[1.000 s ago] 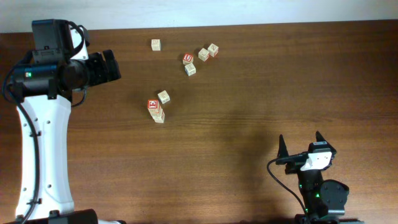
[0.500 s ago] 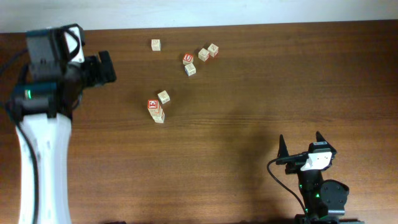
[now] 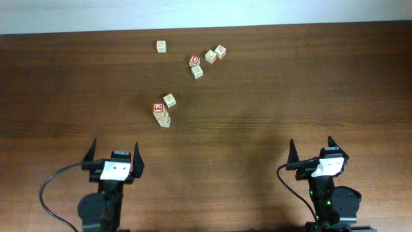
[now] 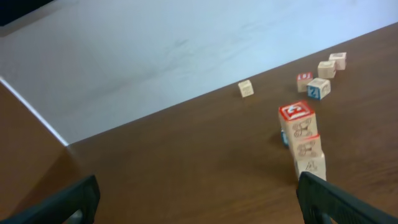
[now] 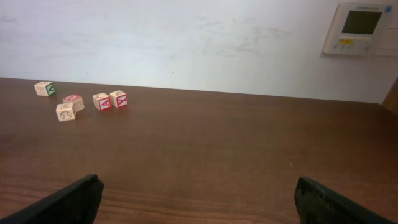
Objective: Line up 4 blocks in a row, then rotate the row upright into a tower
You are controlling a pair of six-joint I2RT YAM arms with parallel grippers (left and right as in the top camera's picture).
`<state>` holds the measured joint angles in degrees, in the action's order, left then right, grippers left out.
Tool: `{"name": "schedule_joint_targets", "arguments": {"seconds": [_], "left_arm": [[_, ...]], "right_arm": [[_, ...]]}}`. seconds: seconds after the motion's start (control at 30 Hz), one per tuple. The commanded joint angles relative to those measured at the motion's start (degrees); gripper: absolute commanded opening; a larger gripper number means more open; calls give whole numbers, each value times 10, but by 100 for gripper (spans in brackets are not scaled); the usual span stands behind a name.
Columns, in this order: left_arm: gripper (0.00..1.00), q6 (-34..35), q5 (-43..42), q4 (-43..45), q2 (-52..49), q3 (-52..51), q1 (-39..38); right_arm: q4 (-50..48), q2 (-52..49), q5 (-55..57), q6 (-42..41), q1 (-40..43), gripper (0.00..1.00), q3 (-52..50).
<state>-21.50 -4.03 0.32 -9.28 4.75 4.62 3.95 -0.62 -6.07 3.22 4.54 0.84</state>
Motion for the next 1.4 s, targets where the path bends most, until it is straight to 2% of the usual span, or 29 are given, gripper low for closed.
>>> {"name": "schedule_joint_targets", "arguments": {"seconds": [0.0, 0.03, 1.37], "left_arm": [[99, -9, 30, -26, 70, -43, 0], [99, -9, 30, -51, 84, -43, 0], [100, -9, 38, -51, 90, -43, 0]], "right_arm": [[1, 4, 3, 0, 4, 98, -5], [1, 4, 3, 0, 4, 98, -5], [1, 4, 3, 0, 4, 98, -5]]}}
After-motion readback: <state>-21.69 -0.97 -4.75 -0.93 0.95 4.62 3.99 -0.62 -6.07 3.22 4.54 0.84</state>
